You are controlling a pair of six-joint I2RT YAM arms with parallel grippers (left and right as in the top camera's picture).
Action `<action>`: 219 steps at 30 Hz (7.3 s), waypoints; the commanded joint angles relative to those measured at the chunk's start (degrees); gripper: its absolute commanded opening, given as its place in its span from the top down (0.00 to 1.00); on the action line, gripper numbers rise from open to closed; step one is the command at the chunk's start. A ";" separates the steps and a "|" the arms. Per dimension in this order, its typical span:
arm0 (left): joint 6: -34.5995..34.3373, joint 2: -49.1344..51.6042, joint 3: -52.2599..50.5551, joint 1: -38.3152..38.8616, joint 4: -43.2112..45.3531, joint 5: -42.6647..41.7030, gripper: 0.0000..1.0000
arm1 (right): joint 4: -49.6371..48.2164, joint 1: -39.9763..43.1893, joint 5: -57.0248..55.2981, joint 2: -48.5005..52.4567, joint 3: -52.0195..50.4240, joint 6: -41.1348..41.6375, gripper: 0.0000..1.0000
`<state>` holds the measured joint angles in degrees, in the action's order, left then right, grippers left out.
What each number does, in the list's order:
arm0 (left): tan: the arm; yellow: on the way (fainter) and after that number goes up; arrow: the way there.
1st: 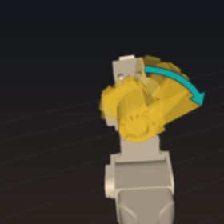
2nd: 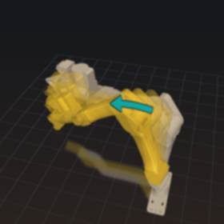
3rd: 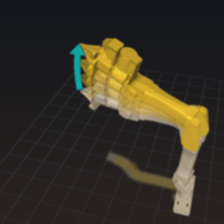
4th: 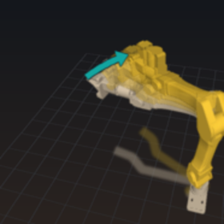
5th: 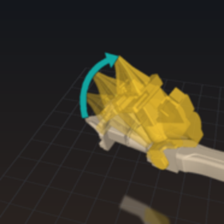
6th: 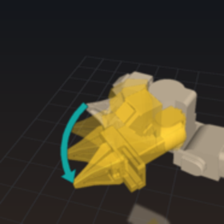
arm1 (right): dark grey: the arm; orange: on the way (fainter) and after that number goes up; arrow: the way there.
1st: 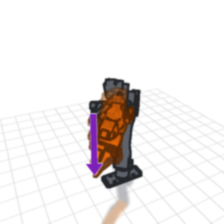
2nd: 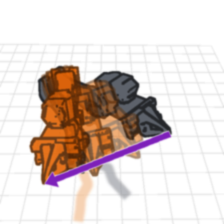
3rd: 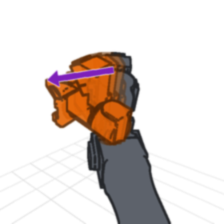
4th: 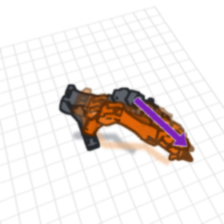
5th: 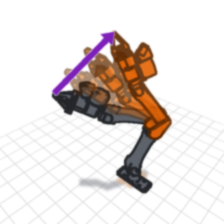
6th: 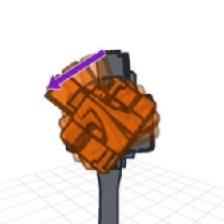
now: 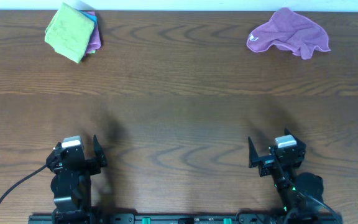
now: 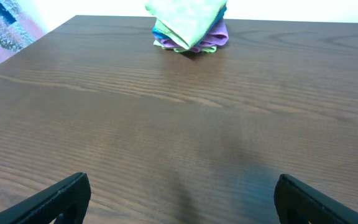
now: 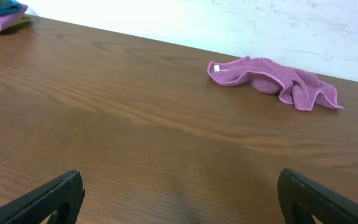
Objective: Fold the cloth
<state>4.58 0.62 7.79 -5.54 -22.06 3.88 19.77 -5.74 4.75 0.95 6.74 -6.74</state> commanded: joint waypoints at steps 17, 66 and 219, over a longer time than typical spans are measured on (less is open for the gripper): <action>0.76 -0.37 -1.20 -0.28 -0.17 0.98 0.05 | -0.07 0.52 0.44 -0.63 -0.81 -0.61 0.01; 0.76 -0.37 -1.20 -0.28 -0.17 0.98 0.05 | -5.25 0.52 -2.38 -0.63 -0.81 1.20 0.01; 0.79 -0.37 -1.20 -0.28 -0.17 0.98 0.05 | 26.03 -34.53 -4.74 110.09 68.94 13.44 0.99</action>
<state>4.60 0.58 7.79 -5.54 -22.02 4.51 46.28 -39.83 5.04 110.37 76.18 4.16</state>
